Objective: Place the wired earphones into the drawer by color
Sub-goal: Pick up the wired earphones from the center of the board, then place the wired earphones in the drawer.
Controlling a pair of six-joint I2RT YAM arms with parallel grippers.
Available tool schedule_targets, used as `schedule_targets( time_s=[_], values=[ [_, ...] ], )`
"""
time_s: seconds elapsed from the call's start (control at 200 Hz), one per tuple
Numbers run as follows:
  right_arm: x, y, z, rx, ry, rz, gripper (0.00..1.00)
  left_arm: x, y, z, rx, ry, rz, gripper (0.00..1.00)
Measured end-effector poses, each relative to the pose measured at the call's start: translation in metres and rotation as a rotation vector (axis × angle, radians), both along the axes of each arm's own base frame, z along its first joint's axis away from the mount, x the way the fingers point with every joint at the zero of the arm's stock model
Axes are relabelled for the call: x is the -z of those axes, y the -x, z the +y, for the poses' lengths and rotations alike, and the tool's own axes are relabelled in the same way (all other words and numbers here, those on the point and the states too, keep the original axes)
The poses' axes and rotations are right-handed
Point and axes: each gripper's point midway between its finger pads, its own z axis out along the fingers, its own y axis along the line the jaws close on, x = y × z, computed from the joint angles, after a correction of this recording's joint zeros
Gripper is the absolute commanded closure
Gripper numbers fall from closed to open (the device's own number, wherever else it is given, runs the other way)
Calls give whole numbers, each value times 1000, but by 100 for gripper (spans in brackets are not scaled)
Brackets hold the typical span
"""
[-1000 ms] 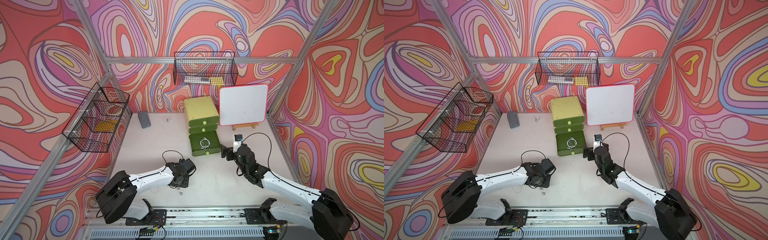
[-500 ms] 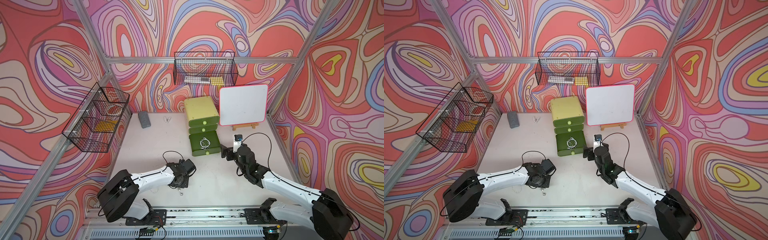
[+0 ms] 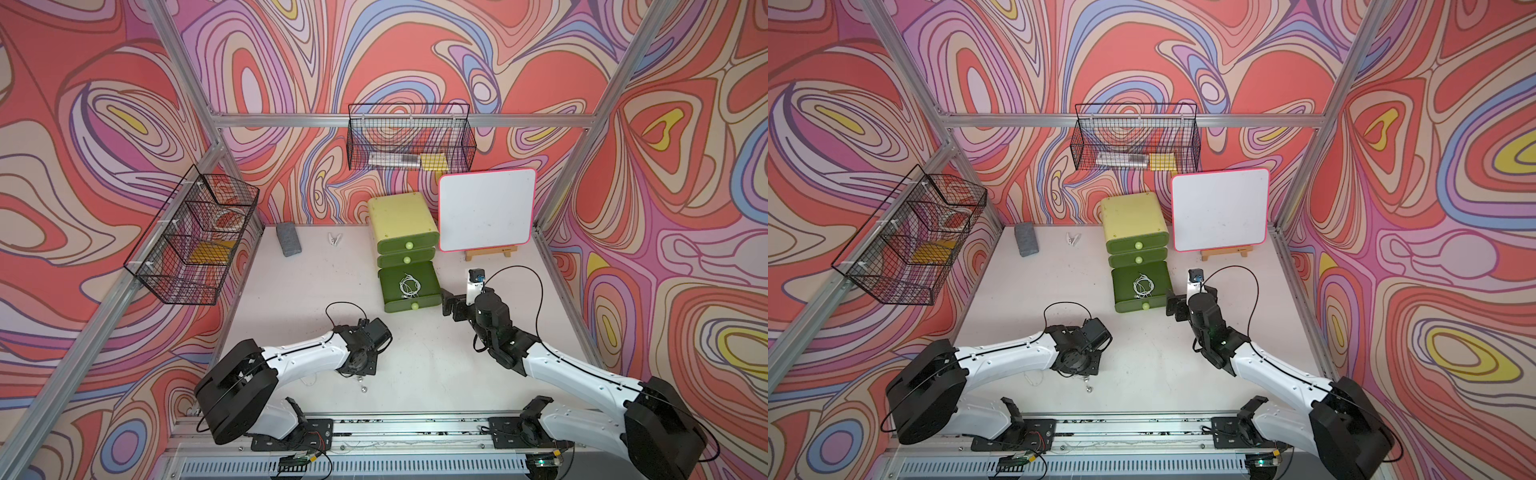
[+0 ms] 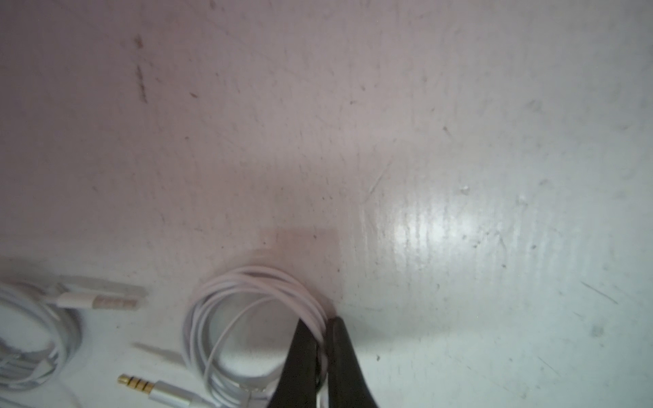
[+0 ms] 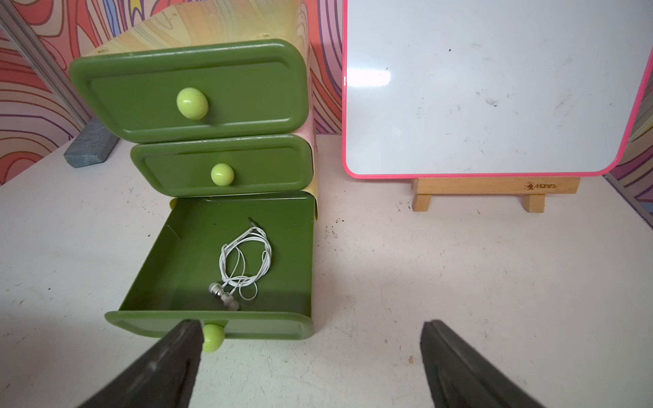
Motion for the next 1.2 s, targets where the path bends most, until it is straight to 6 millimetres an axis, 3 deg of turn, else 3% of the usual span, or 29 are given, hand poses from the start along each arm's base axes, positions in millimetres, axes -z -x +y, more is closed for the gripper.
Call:
schedule_targets(
  time_s=[0.125,0.411,0.711,1.197],
  values=[
    [0,0,0,0,0,0,2,0,0,0,0,1,-1,100],
    [0,-1,-2,13,4,-3,2,-7,-2,-1,3,-1,-4,100],
    [-2,1,-5,22,4,-10,1,-58,-19,-15,32,79,-111,100],
    [-8,4,-13,48,-9,-43,2,-134,-56,-56,105,197,-261,100]
  ],
)
